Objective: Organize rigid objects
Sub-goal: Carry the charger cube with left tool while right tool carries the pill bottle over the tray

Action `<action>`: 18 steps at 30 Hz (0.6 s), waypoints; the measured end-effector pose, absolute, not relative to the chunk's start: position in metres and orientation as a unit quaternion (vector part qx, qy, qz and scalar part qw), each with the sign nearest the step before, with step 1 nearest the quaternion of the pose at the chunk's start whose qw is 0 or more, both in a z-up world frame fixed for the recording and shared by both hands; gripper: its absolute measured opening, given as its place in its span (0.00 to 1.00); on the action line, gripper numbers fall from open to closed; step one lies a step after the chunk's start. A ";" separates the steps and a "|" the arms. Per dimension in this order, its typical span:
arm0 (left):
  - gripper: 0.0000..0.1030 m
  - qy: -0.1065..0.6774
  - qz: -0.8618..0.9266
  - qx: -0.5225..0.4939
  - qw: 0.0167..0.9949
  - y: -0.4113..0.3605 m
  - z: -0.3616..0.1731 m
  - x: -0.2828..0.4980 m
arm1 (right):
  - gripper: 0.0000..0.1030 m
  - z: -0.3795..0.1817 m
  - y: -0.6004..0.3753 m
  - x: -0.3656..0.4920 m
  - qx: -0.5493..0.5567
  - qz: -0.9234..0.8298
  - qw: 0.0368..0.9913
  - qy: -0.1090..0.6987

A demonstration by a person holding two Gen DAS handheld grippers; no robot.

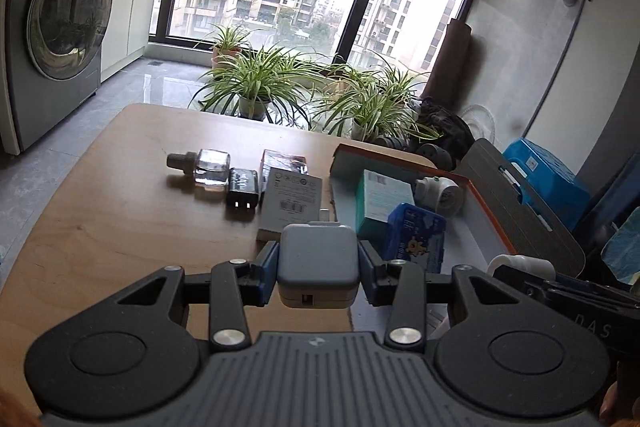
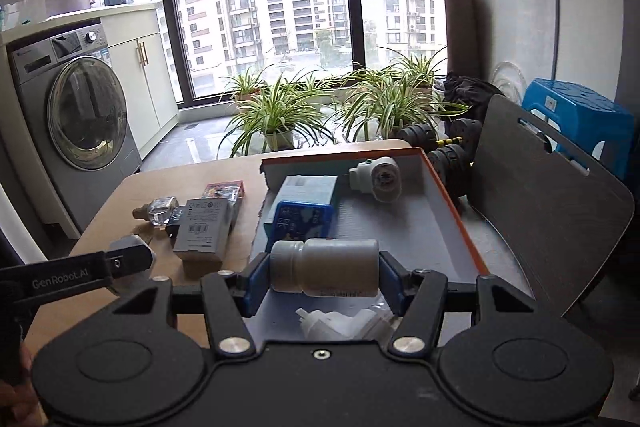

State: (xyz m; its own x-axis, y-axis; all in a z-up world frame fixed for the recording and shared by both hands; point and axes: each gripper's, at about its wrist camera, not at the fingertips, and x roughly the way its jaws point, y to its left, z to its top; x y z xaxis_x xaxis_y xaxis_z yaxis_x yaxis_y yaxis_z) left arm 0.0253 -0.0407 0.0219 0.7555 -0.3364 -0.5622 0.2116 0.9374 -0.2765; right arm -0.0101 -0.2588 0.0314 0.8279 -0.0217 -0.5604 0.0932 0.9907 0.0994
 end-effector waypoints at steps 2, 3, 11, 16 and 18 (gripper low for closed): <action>0.41 0.319 -0.164 -0.094 0.929 -0.057 0.023 0.025 | 0.67 0.032 -0.275 -0.016 0.069 -0.041 0.954 0.288; 0.41 0.320 -0.171 -0.092 0.927 -0.065 0.023 0.024 | 0.67 0.032 -0.283 -0.018 0.072 -0.046 0.955 0.286; 0.41 0.320 -0.213 -0.076 0.920 -0.111 0.026 0.027 | 0.67 0.037 -0.321 -0.025 0.082 -0.064 0.957 0.271; 0.41 0.318 -0.222 -0.065 0.919 -0.130 0.027 0.029 | 0.67 0.036 -0.330 -0.022 0.081 -0.061 0.957 0.271; 0.41 0.318 -0.223 -0.062 0.919 -0.134 0.027 0.029 | 0.67 0.036 -0.333 -0.021 0.081 -0.058 0.958 0.271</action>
State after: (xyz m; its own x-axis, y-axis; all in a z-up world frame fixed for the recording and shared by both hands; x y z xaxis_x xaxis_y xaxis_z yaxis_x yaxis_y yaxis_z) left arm 0.0292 -0.1337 0.0272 0.6980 -0.4493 -0.5576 0.3703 0.8929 -0.2561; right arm -0.0207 -0.3330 0.0359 0.8469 -0.0667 -0.5276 0.1540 0.9804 0.1231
